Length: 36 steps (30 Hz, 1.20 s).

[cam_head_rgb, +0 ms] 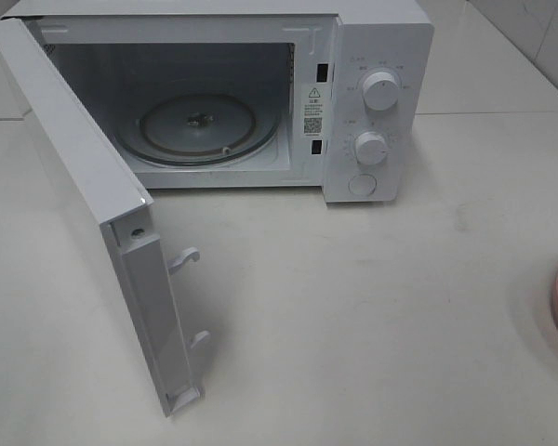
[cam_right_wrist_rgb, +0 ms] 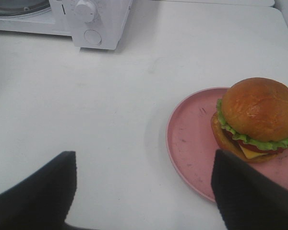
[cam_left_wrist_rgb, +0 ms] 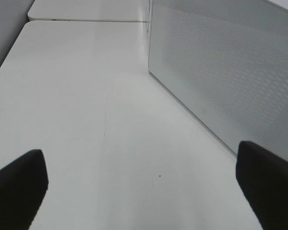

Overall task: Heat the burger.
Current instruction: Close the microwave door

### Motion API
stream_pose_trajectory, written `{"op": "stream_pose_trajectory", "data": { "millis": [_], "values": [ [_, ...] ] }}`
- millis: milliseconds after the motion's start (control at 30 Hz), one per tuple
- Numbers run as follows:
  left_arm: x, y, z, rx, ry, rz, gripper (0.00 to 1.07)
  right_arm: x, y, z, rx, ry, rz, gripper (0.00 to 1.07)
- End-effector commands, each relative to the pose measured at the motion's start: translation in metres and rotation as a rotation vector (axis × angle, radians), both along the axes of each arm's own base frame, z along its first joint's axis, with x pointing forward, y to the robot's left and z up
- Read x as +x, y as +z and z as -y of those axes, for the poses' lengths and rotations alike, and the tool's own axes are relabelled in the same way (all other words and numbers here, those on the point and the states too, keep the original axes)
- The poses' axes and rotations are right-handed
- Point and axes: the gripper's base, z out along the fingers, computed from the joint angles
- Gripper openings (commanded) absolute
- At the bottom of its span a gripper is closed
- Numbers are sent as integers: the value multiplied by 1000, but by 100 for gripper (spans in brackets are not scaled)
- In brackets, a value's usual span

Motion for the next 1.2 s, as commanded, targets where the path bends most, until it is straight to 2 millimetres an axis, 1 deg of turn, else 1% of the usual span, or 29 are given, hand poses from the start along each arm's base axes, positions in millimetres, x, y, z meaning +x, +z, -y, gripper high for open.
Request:
{"op": "stream_pose_trajectory", "data": {
  "millis": [33,1200],
  "values": [
    [-3,0,1,-11,-8,22,100,-4,1,0,0,-5,41,76],
    [-3,0,1,-12,-7,22,100,-4,1,0,-1,-6,41,76]
  ]
}}
